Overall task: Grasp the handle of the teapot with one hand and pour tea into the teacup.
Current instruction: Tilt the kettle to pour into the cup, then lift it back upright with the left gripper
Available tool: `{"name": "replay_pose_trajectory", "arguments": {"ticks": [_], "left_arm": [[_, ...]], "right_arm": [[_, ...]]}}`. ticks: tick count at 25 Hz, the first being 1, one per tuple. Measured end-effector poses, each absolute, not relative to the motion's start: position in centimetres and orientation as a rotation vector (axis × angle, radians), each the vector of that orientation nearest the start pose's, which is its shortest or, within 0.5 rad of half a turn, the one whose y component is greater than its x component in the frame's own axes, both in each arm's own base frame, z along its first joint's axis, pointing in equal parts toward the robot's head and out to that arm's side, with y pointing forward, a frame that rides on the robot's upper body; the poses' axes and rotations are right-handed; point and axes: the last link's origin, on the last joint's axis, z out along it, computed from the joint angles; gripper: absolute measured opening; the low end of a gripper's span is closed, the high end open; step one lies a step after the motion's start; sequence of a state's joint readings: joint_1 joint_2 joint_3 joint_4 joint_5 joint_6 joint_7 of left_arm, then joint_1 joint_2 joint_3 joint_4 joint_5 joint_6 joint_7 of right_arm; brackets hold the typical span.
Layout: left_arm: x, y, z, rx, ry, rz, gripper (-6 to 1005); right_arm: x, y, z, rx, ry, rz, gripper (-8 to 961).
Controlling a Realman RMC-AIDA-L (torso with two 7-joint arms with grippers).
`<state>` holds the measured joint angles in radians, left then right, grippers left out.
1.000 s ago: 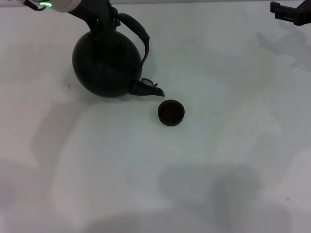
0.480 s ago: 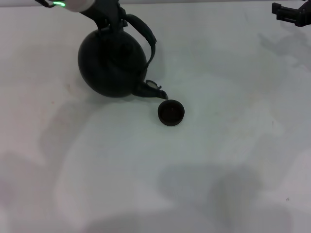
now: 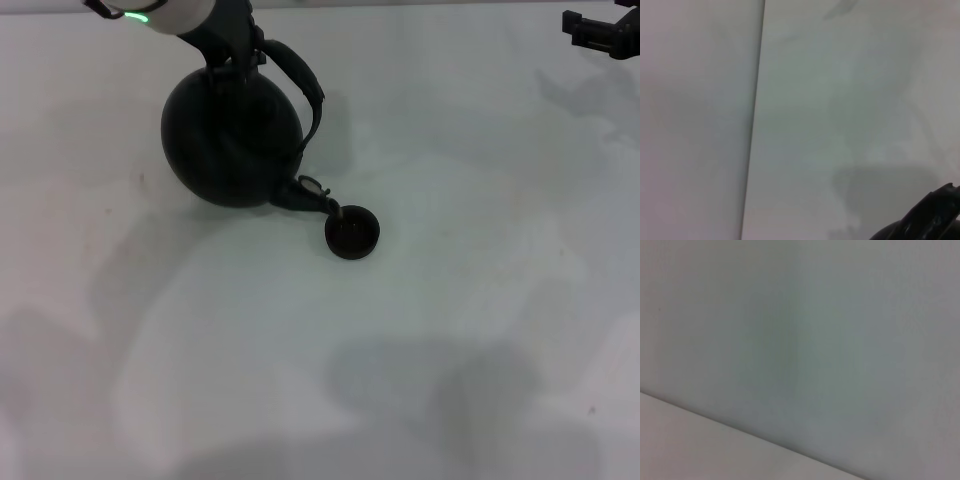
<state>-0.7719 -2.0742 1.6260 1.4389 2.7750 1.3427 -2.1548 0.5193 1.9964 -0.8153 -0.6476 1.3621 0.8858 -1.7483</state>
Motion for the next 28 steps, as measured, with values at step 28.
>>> {"name": "replay_pose_trajectory", "arguments": {"ticks": [28], "left_arm": [[-7.93, 39.26, -1.34, -2.495, 0.37, 0.739, 152]], "right_arm": [[32.15, 40.57, 5.72, -2.107, 0.717, 0.358, 856]]}}
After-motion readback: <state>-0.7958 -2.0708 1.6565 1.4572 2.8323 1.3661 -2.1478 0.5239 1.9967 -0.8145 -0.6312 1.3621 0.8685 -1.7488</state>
